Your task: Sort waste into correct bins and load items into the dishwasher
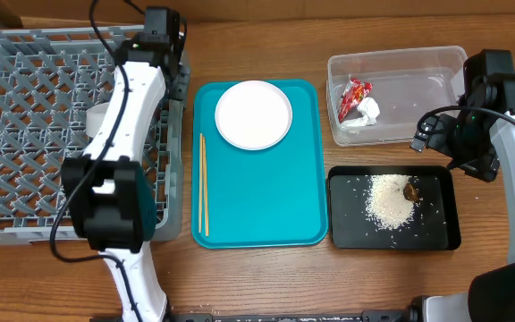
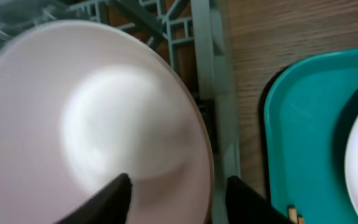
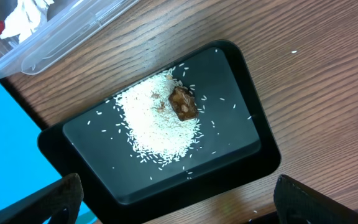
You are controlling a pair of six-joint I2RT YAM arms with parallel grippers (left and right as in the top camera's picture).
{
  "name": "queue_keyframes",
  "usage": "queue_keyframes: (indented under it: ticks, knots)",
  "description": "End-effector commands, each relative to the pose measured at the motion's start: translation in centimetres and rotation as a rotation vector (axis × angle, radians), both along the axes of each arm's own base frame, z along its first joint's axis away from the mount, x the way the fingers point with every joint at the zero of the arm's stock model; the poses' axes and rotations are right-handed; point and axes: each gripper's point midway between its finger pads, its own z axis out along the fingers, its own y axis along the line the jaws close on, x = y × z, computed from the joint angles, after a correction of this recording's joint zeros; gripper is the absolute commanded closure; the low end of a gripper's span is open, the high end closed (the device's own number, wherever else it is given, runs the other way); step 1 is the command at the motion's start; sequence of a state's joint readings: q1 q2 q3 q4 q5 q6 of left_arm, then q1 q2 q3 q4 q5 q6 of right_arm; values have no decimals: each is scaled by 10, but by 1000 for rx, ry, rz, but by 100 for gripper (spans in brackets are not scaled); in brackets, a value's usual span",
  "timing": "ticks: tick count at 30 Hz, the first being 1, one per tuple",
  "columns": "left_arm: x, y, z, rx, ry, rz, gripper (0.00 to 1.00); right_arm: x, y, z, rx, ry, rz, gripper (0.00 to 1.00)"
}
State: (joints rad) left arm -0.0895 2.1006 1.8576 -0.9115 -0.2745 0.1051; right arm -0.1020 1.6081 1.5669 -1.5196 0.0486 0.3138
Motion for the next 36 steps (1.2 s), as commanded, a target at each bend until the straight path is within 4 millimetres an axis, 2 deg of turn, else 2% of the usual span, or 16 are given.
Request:
queue_keyframes:
  ticks: [1, 2, 3, 7, 11, 13, 17, 21, 25, 28, 31, 36]
  knots:
    - [-4, 1, -22, -8, 52, 8, 69, 0, 1, 6, 5, -23, 1, 0]
    - [-4, 1, -22, -8, 51, 8, 79, 0, 1, 6, 5, -23, 1, 0]
    - [-2, 1, -19, -5, 40, 10, 96, 0, 1, 6, 5, -23, 1, 0]
    - [2, 1, -4, -17, -2, 30, 96, 0, 1, 6, 4, -22, 1, 0]
    - [8, -5, 29, -91, -87, 40, 96, 0, 1, 6, 4, -22, 1, 0]
    - [11, -18, 54, -202, -135, -17, 96, 0, 1, 6, 4, -23, 3, 0]
    - [12, -27, 89, -422, -209, -89, 96, 0, 1, 6, 3, -23, 4, 0]
    - [11, -24, 110, -681, -252, -204, 96, 0, 1, 6, 3, -23, 4, 0]
    - [0, -15, 132, -926, -309, -381, 96, 0, 1, 6, 4, -23, 4, 0]
    - [-6, 3, 140, -1057, -353, -441, 96, 0, 1, 6, 3, -22, 4, 0]
    - [-8, 19, 138, -1162, -378, -456, 96, 0, 1, 6, 4, -23, 4, 0]
    - [-10, 35, 133, -1369, -426, -524, 96, 0, 1, 6, 4, -23, 4, 0]
